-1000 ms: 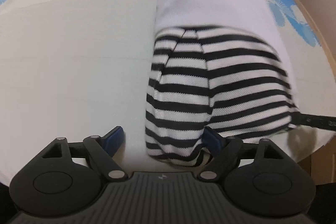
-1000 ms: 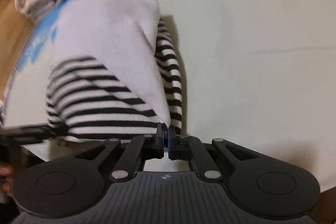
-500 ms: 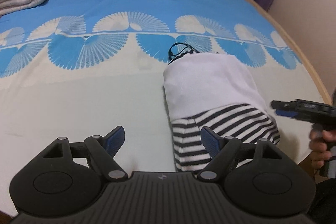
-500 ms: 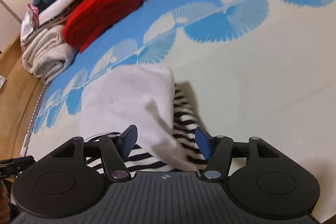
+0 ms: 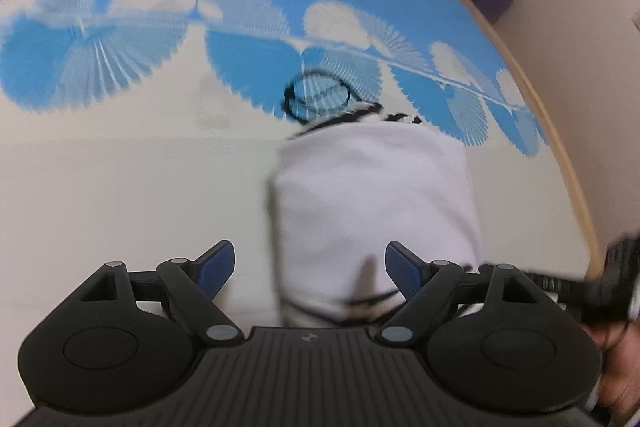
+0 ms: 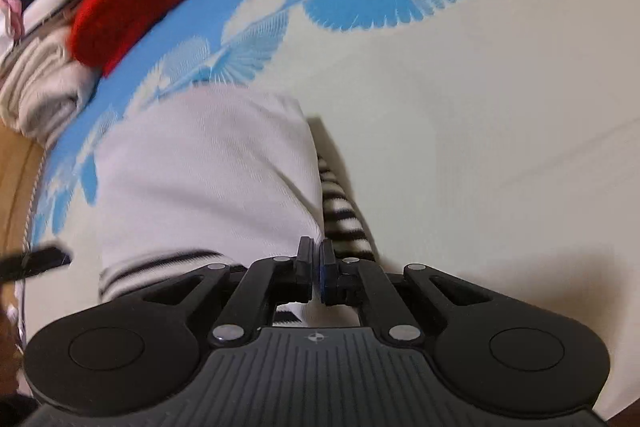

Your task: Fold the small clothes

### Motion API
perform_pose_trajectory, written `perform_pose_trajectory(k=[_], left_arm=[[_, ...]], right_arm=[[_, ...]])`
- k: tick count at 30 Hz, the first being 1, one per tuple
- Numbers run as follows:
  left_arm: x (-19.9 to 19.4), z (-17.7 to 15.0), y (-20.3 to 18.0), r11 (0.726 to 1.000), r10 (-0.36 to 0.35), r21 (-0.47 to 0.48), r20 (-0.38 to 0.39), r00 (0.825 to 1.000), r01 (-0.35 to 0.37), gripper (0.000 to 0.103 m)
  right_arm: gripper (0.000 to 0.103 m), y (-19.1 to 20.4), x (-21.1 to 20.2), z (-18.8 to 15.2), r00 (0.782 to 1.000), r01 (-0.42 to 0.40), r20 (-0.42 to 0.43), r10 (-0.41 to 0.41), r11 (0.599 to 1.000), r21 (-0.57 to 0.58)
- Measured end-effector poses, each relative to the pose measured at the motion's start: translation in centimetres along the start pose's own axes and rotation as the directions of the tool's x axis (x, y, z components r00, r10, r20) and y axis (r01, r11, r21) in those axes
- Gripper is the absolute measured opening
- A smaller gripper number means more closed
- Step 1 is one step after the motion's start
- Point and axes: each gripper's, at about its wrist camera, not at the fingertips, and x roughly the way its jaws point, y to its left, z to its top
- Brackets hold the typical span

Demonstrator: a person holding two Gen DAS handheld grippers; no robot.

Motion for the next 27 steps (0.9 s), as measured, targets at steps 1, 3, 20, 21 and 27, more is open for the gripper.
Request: perform_pose_trajectory(k=[1, 3, 20, 21, 27], left_arm=[[1.2, 0.1, 0.6, 0.999, -0.027, -0.042, -0.023, 0.999, 0.026, 0.086], [3.4, 0.1, 1.5, 0.992, -0.079, -0.109, -0.078, 0.994, 0.07, 0.09], [5.9, 2.0, 2.0, 0.976, -0.146, -0.166, -0.02, 0.989, 0.141, 0.048], [4.8, 2.5, 2.0, 0.978, -0.143, -0.154, 0.011, 0.99, 0.143, 0.046], [-2.2, 6.5, 2.7, 0.996, -0.083, 0.05, 0.231, 0.969, 0.073, 0.05]], right_arm=[[0.008, 0.1, -0.1, 0.1, 1.0, 0.001, 0.009, -0.001, 1.0, -0.011], [0.018, 0.1, -0.6, 0.5, 0.999, -0.028, 0.047, 0.028, 1.0, 0.001], [0.024, 1.8, 4.4, 1.5, 0.992, -0.112, -0.042, 0.116, 0.989, 0.092], [0.022, 2.3, 4.1, 1.6, 0.993, -0.117, -0.025, 0.119, 0.99, 0.078], [0.02, 6.6, 3.4, 3.3, 0.953, -0.277, 0.14, 0.267, 0.959, 0.061]])
